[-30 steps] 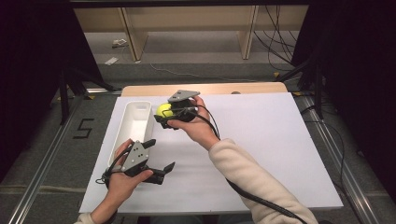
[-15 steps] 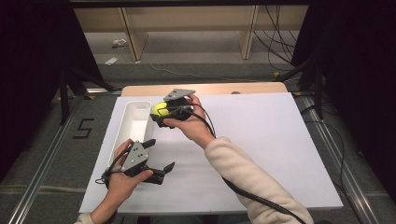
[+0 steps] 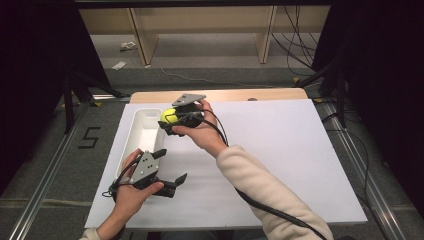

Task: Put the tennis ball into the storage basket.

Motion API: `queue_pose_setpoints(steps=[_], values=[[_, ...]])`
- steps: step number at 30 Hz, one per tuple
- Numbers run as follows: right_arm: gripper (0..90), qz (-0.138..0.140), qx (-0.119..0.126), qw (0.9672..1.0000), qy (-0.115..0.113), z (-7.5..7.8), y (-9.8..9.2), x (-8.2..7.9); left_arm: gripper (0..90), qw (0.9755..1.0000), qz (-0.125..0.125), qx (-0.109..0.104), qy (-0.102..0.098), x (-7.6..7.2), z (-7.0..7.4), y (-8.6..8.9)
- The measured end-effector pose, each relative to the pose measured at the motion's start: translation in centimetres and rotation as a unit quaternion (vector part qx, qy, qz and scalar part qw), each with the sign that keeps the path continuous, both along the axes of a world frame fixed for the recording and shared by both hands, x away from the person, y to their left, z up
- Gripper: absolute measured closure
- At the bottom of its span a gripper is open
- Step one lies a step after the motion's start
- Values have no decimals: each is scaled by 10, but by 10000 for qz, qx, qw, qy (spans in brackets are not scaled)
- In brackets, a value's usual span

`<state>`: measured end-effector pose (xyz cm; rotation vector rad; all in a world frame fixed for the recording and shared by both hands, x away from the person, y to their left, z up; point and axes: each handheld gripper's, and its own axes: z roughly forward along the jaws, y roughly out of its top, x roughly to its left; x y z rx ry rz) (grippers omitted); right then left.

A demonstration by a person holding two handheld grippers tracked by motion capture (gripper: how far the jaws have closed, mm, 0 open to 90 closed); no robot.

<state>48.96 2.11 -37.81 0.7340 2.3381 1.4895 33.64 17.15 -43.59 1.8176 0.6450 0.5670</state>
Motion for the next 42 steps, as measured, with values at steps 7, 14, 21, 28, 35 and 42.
queue_pose_setpoints(steps=[7,14,21,28,35,42], values=[[268,-25,-14,10000,-11,1,-1,2,0,10000,7,-1,0,0,0,0],[268,-28,-46,10000,6,0,0,2,0,10000,10,-1,-5,0,0,0],[268,18,-90,10000,16,1,4,2,0,10000,3,-7,-3,0,0,0],[268,36,-61,10000,-1,4,10,5,0,10000,-1,-12,-3,0,0,0],[268,75,-50,10000,-14,5,17,6,0,10000,-11,-17,-9,0,1,0],[268,81,-36,10000,-29,8,21,8,0,10000,-10,-10,-17,0,1,0]])
